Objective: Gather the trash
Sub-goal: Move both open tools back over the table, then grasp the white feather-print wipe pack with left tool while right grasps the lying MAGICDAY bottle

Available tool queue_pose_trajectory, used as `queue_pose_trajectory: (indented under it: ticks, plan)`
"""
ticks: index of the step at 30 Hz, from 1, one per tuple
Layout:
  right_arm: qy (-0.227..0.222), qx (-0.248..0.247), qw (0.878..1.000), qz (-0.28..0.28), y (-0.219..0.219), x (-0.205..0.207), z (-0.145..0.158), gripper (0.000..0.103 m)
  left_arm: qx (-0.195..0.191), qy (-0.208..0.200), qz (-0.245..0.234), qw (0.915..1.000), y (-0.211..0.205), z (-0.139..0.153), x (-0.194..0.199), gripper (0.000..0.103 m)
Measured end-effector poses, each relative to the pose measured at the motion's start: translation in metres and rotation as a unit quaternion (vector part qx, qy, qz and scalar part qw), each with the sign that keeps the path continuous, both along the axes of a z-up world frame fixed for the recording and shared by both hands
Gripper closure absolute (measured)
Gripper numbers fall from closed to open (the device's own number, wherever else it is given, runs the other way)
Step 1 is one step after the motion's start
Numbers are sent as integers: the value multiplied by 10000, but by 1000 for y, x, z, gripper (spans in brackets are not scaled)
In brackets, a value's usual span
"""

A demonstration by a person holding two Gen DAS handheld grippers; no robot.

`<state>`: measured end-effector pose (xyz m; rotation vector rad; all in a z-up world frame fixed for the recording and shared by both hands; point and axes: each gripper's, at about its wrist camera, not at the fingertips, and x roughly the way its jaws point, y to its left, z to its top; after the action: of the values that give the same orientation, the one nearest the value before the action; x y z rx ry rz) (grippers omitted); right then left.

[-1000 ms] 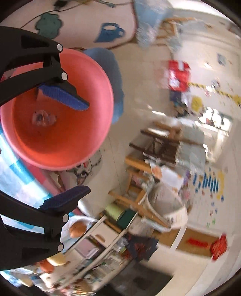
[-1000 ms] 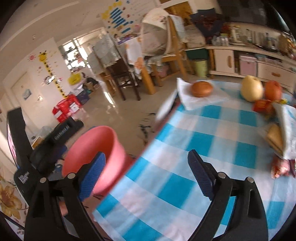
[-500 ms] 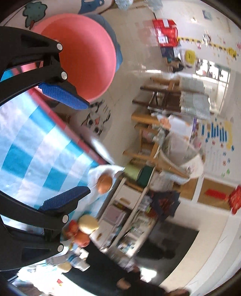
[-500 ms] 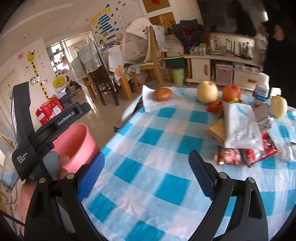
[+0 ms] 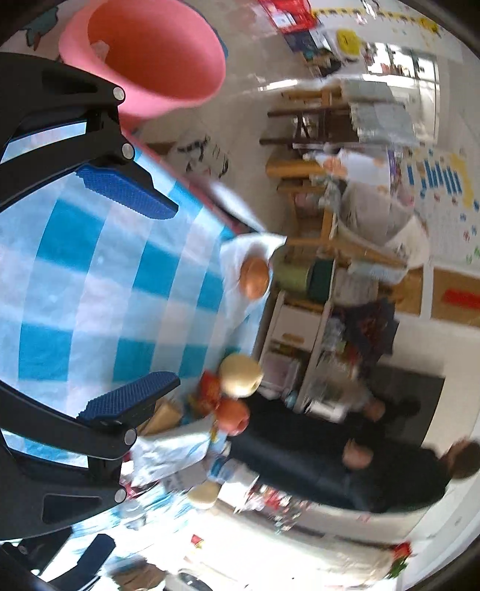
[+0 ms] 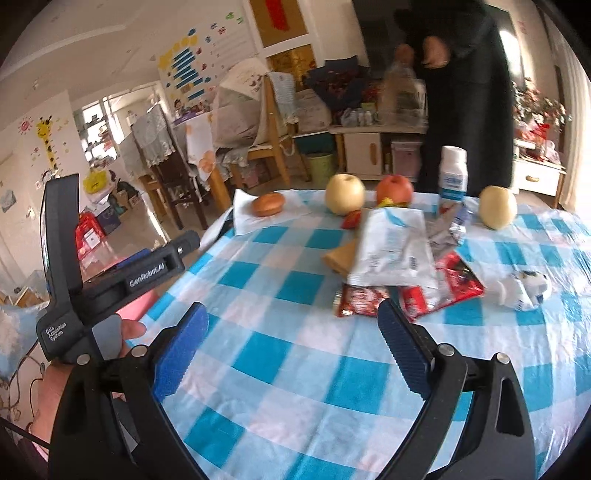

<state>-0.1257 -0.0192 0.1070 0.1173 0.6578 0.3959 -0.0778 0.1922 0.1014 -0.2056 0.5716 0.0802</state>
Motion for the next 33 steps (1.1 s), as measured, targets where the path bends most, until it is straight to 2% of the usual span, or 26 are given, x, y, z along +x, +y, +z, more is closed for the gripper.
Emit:
queue_pose_trajectory:
  ticks: [8,14,19,22,27,33]
  plan:
    - [24,112,9990,-423,-54,3,-7,9,83,197,-892,9958,-56,-12,11,19]
    - [48,92,9970,-763,-93,11,-11,9,191,351,-1531,9874,-100,-24,21,21]
    - [218,31,9932,-1146,-129,26,-14,9,472,432,-1842,9808,-132,-30,30,21]
    - [339,81,9897,-1387,-151,36,-17,9,697,409,-1927,9779,-149,-31,35,21]
    - [510,95,9837,-1720,-185,55,-24,9,712,481,-1961,9768,-170,-32,52,21]
    - [753,-77,9770,-1994,-214,81,-43,9,847,751,-1749,9781,-198,-36,90,21]
